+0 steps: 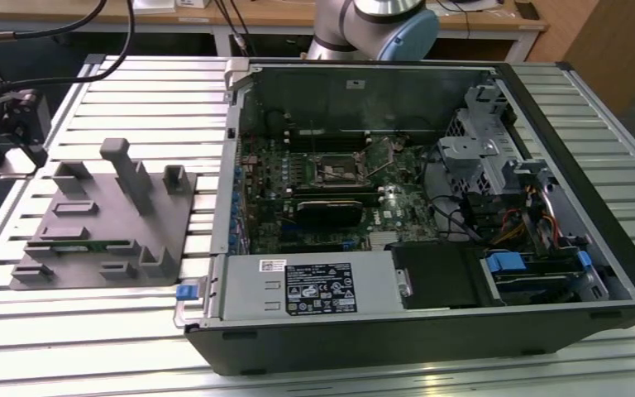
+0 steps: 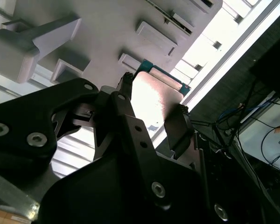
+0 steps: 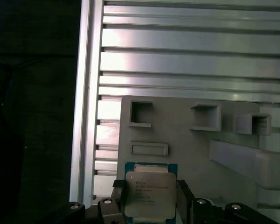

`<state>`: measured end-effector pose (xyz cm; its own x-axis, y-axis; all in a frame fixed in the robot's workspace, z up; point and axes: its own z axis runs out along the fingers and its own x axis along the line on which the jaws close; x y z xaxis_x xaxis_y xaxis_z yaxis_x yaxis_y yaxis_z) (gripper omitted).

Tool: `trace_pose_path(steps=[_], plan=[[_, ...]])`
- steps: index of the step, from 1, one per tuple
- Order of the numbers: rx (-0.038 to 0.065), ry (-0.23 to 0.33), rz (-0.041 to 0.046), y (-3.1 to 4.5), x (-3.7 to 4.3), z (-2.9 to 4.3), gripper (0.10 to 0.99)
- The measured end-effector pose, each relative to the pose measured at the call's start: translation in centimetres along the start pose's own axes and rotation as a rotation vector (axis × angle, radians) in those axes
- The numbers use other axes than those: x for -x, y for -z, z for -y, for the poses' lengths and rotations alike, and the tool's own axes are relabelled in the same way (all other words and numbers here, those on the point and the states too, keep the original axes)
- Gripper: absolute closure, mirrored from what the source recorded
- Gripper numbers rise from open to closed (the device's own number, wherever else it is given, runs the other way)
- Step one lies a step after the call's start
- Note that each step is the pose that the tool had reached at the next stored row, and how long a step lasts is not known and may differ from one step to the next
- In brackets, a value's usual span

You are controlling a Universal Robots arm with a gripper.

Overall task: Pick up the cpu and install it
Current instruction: 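Pick up the cpu and move it towards the insertion slot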

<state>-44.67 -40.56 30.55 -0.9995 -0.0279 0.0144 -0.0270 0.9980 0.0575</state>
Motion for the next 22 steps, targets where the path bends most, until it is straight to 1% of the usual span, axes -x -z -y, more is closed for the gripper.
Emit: trace_pose_path(steps=[13, 22], plan=[[0.0, 0.0, 0.0, 1.38, -0.02, -0.1, 0.557], [0.0, 0.0, 0.0, 2.61, -0.03, -0.18, 0.557]])
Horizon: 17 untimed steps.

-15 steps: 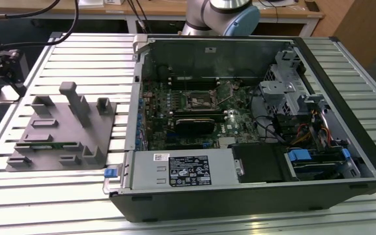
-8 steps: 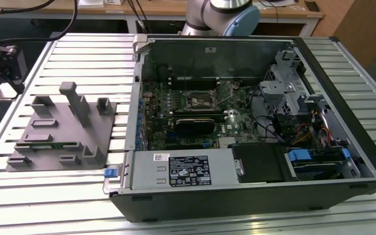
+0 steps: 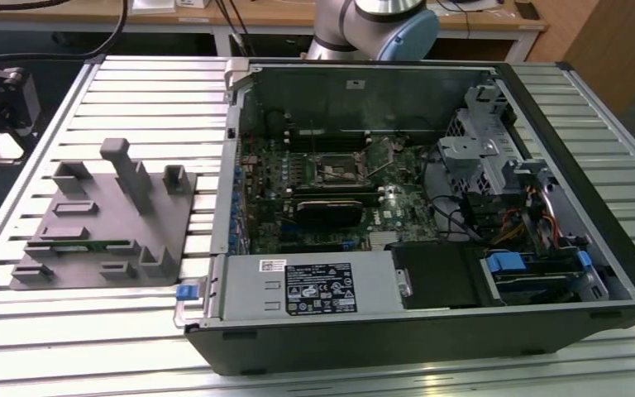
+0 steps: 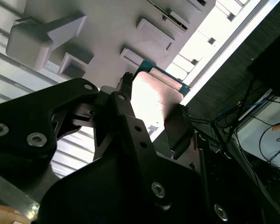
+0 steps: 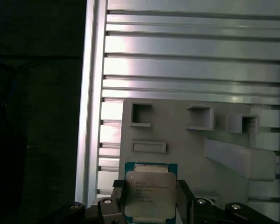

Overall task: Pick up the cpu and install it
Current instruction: 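Pick up the cpu and move it towards the insertion slot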

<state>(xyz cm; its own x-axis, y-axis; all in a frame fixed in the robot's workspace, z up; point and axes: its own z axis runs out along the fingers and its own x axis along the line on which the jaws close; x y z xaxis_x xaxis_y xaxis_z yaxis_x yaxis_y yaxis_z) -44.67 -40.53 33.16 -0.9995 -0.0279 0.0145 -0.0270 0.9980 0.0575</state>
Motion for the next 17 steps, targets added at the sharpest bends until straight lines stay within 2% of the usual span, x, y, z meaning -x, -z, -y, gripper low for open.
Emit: trace_pose_path(steps=[17], plan=[[0.0, 0.0, -0.0001, 2.53, -0.04, -0.2, 0.557]])
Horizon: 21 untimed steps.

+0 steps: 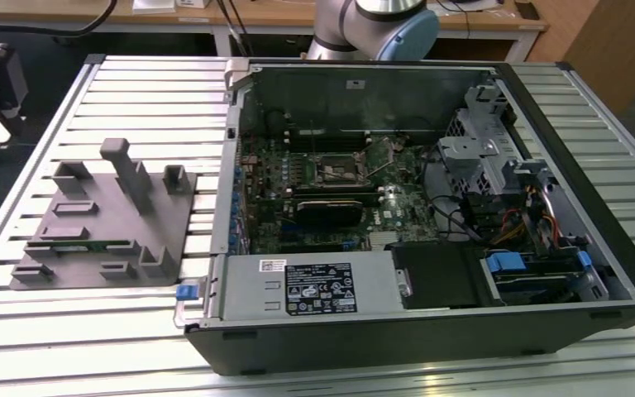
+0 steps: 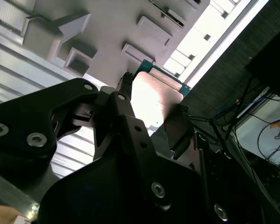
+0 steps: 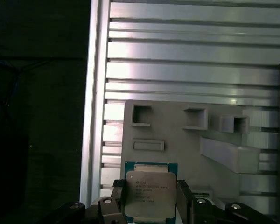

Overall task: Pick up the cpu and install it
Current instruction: 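Pick up the cpu and move it towards the insertion slot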

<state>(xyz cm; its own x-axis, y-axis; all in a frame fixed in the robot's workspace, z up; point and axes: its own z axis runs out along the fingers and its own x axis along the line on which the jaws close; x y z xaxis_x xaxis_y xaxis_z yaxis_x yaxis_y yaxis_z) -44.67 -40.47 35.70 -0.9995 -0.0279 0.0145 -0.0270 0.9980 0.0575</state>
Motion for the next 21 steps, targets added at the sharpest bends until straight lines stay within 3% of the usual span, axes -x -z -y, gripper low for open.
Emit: trace_pose_path(steps=[10, 21], plan=[[0.0, 0.0, 0.0, 1.35, -0.02, -0.11, 0.557], [0.0, 0.0, 0.0, 3.73, -0.05, -0.28, 0.557]])
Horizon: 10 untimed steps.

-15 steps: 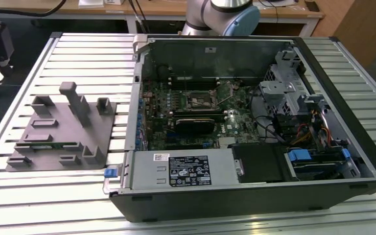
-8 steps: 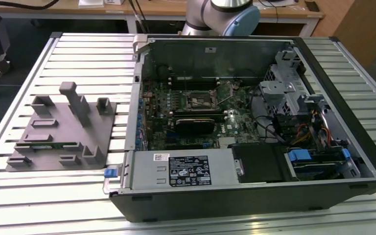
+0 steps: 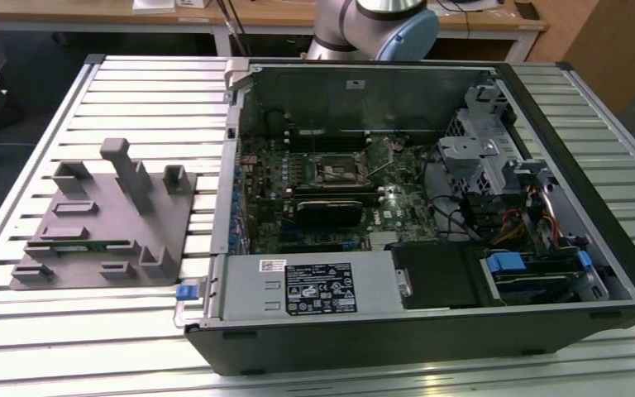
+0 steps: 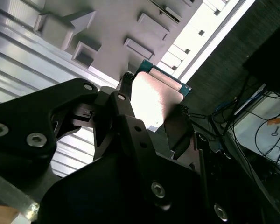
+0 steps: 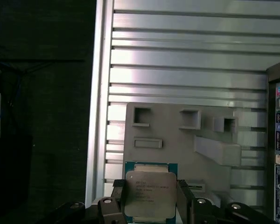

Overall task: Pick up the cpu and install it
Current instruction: 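Pick up the cpu and move it towards the insertion slot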

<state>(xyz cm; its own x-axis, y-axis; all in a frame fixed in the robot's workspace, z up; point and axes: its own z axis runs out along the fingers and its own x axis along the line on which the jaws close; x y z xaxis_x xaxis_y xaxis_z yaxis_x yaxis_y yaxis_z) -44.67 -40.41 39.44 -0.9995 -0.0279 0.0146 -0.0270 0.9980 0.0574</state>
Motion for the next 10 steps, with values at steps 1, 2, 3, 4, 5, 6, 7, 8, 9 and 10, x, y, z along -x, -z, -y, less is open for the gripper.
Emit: trace_pose_path(steps=[1, 2, 3, 4, 5, 6, 7, 8, 9, 10], plan=[[0.0, 0.0, 0.0001, 0.22, -0.01, -0.01, 0.557], [0.0, 0.0, 0.0001, 0.41, -0.01, -0.02, 0.557], [0.0, 0.0, 0.0001, 0.52, -0.01, -0.03, 0.557], [0.0, 0.0, 0.0002, 0.54, 0.05, -0.04, 0.557], [0.0, 0.0, 0.0002, 0.56, 0.18, -0.03, 0.557], [0.0, 0.0, 0.0001, 0.57, 0.4, -0.03, 0.557], [0.0, 0.0, 0.0, 0.58, 0.66, -0.02, 0.557], [0.0, 0.0, 0.0001, 0.58, 0.95, -0.01, 0.557], [0.0, 0.0, 0.0, 0.59, 1.27, 0.0, 0.557], [0.0, 0.0, -0.0001, 0.59, 1.63, 0.01, 0.557]])
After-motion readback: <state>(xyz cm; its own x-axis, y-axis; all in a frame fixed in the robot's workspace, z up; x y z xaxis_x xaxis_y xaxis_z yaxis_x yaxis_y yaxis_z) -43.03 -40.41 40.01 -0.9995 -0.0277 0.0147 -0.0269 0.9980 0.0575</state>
